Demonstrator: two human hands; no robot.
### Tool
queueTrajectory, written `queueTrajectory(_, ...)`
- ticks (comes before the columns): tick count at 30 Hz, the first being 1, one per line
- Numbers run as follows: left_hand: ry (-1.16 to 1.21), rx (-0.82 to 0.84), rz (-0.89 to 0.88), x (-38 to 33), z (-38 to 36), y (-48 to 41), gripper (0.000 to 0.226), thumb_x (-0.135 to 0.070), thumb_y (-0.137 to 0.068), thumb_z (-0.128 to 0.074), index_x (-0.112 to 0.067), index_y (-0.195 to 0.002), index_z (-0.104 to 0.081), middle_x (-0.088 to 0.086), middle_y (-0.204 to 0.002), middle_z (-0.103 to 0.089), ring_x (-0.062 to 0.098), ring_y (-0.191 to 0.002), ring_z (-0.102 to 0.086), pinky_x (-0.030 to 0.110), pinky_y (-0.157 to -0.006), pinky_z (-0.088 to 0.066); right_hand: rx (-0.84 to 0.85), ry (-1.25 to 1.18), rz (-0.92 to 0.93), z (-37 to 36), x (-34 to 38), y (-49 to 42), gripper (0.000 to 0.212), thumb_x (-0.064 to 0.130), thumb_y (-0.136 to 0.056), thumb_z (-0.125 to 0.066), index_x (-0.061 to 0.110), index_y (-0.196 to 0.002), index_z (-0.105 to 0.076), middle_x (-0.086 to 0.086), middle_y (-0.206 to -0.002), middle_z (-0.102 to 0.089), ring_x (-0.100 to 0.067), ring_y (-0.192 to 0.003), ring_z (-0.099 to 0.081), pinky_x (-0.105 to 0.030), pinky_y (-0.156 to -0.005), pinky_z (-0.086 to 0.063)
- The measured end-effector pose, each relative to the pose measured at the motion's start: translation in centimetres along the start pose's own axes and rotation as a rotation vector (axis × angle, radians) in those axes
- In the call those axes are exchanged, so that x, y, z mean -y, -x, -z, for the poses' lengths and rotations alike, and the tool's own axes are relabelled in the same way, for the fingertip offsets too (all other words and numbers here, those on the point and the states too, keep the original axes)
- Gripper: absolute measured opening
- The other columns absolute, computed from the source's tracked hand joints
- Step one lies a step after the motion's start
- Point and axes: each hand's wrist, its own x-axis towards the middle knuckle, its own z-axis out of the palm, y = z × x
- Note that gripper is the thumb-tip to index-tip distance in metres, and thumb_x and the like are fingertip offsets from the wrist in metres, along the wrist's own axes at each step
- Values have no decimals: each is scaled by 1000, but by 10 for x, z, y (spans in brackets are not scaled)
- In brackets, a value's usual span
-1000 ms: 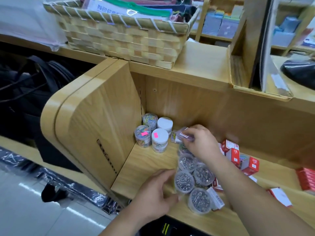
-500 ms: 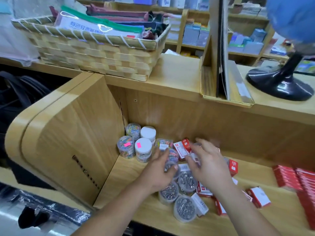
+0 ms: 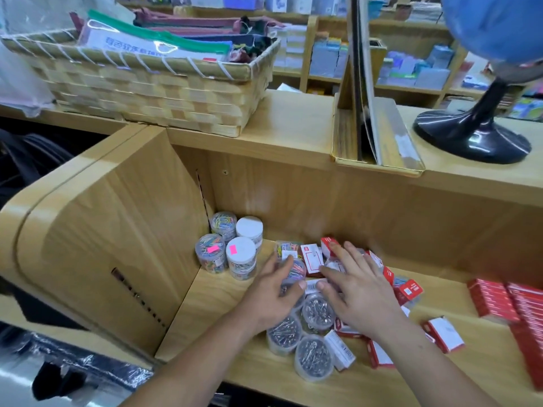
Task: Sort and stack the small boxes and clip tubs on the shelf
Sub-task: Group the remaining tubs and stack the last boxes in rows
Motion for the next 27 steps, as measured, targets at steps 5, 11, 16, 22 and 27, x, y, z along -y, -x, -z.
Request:
queueTrajectory(5,-69,3,6,-7,-3,-7,72,-58,-96,-56,-30,-158,-31,-1,-170,-2,8,-154,-10,16,-114,-9,-26,-8,-48,3,-3,5,53,66,-91,-34,36,-117,-70,3,-157,-38,-28,-148,-30,-50,-117,-32)
queueTrajectory(11,-114,7,-35,-22,-13,-7,62,-49,-99,-55,-28,-155,-38,6,-169,-15,13,-151,-28,15,-114,-19,-146,23,-52,7,4,6,34,46,-88,-56,26,-110,-72,-8,-144,-55,-31,-140,-42,-53,-113,-35)
queueTrajectory(16,-79,-158,-102,-16,10,18,39,-32,-105,-48,-13,-137,-58,9,-136,-63,22,-125,-58,23,-103,-43,-123,-136,15,7,24,-2,44,37,-84,-55,22,-124,-65,-5,-138,-58,-28,-137,-47,-52,-107,-43)
queueTrajectory(22,109,-122,-48,19,9,86,55,-42,-81,-66,-35,-136,-58,-19,-130,-60,4,-123,-56,26,-101,-48,151,-173,7,-2,37,-3,57,53,-92,-27,33,-138,-56,10,-151,-46,-16,-147,-30,-48,-124,-9)
queueTrajectory(27,188,-74,-99,17,-12,91,77,-38,-76,-80,-43,-144,-45,-22,-139,-55,3,-132,-50,32,-109,-44,148,-230,-28,6,28,-10,48,28,-86,-44,29,-132,-60,9,-137,-58,-19,-132,-49,-45,-114,-34)
